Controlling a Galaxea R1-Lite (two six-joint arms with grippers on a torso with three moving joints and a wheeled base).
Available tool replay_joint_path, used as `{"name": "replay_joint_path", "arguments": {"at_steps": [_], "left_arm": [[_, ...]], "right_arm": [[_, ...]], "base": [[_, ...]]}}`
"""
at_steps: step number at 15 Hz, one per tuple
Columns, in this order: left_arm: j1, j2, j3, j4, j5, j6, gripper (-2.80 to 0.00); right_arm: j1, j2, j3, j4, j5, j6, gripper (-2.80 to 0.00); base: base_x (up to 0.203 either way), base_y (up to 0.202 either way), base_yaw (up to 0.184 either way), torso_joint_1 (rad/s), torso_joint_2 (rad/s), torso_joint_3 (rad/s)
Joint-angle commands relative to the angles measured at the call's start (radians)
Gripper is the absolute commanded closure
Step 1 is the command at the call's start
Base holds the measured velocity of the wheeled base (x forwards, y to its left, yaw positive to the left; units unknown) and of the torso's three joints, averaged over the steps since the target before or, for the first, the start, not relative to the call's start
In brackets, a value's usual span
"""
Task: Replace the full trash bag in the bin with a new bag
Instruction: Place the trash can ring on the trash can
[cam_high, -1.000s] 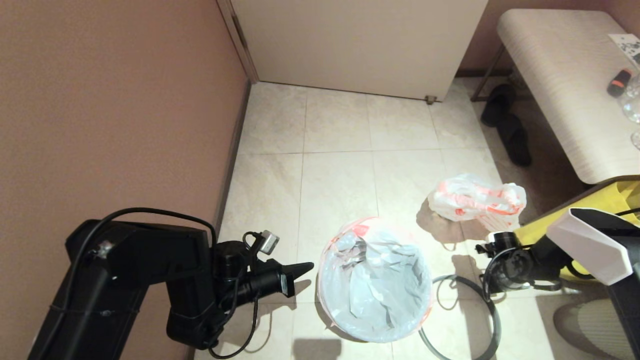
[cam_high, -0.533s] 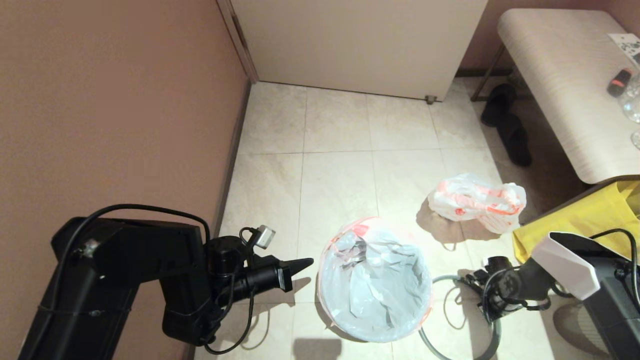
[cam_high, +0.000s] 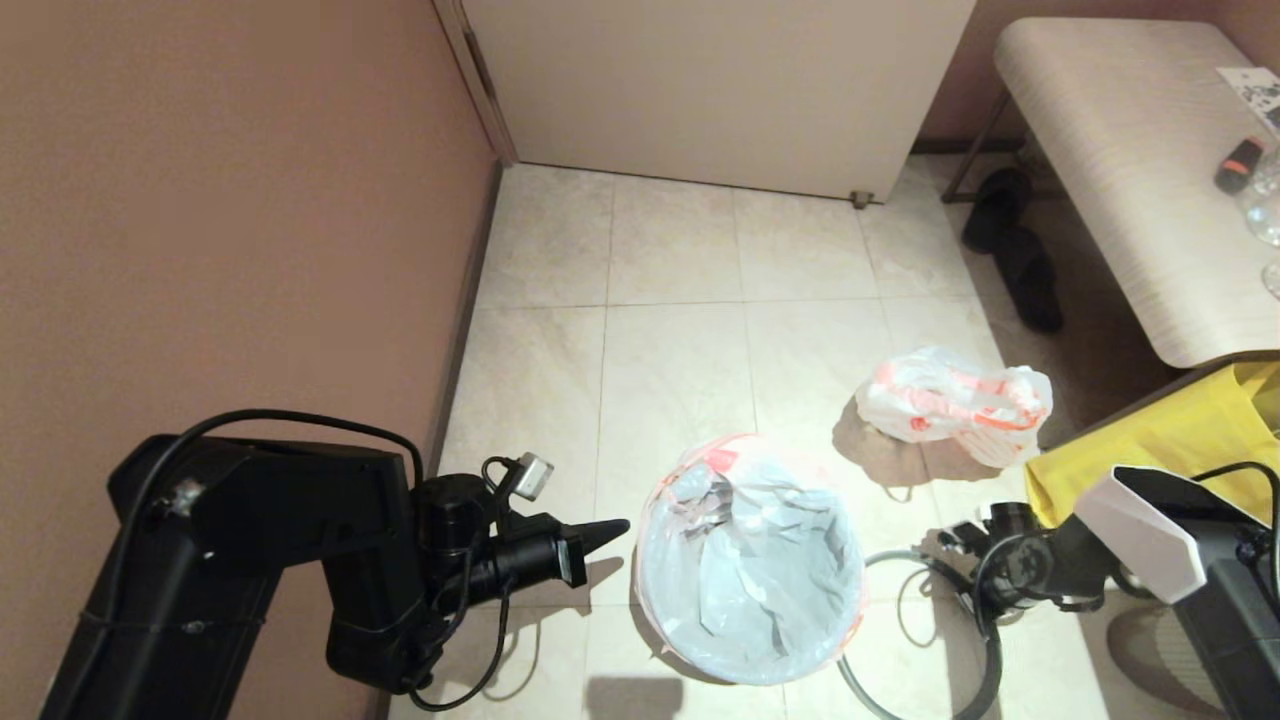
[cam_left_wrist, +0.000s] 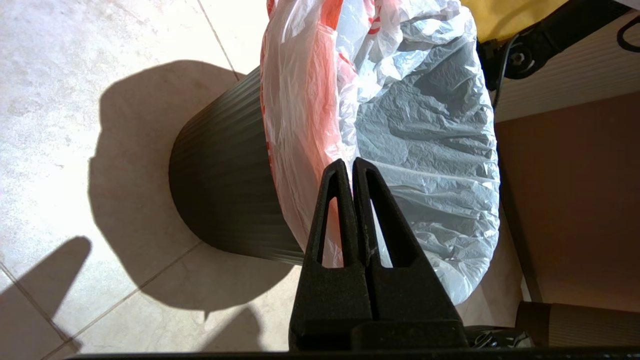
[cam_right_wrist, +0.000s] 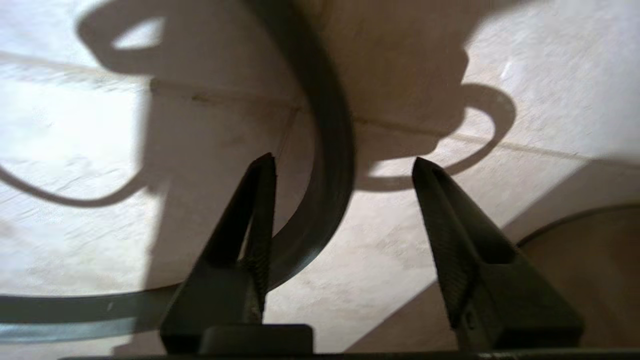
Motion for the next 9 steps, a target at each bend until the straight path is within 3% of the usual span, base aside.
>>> {"name": "replay_joint_path", "arguments": {"at_steps": [1, 5, 9], "left_arm": [[0.000, 0.004, -0.001, -0.016, -0.004, 0.000, 0.00], [0.000, 0.005, -0.001, -0.016, -0.004, 0.000, 0.00], [0.000, 0.005, -0.002, -0.016, -0.004, 0.000, 0.00]], "right_arm": [[-0.010, 0.040, -0.039, 0.006, 0.017, -0.031, 0.00], [-0.026, 0.100, -0.096, 0.129, 0.020, -0.070, 0.00], [-0.026, 0.082, -0.092, 0.137, 0.021, -0.065, 0.00]], "base": [[0.000, 0.000, 0.000, 0.000, 0.00, 0.000], [0.000, 0.000, 0.000, 0.000, 0.00, 0.000], [0.000, 0.000, 0.000, 0.000, 0.00, 0.000]]}}
